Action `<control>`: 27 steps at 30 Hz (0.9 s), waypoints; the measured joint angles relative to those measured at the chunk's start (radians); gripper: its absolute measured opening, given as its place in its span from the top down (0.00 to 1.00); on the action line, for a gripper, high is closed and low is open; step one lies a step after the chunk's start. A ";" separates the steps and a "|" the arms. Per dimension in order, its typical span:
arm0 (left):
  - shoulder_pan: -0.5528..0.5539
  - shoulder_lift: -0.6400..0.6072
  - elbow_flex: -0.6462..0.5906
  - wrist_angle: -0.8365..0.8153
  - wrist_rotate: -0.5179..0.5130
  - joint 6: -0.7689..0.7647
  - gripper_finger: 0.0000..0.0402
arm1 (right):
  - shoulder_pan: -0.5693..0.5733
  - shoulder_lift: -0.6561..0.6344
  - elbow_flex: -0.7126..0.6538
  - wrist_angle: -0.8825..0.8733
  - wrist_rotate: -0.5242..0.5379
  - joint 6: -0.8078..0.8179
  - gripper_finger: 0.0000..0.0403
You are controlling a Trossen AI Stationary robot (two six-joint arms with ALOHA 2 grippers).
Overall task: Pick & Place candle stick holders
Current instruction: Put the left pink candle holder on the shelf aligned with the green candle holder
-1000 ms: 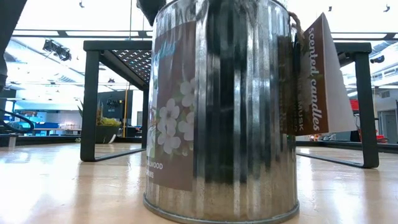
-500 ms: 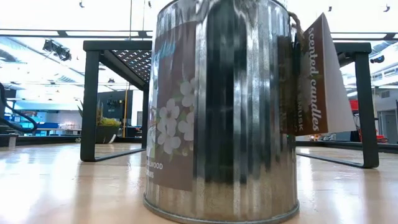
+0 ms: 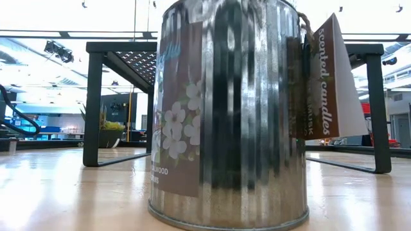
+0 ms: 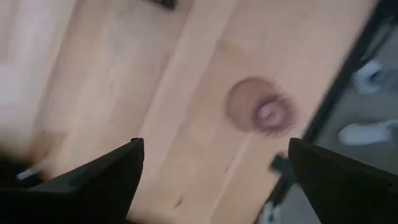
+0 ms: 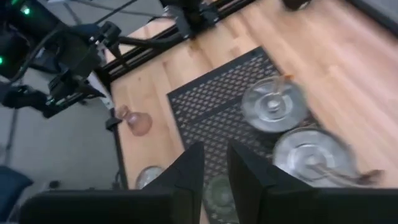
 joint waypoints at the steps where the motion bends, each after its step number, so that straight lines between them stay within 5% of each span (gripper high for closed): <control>1: -0.012 0.000 -0.009 0.029 -0.021 -0.019 0.01 | 0.000 0.001 -0.015 0.015 -0.014 0.000 0.82; 5: -0.033 0.000 -0.054 0.134 -0.075 -0.076 0.01 | 0.000 0.001 -0.065 0.055 -0.032 0.042 0.82; 27: 0.018 0.017 -0.290 0.385 0.036 -0.169 0.02 | 0.003 0.000 -0.090 0.089 -0.058 0.022 0.82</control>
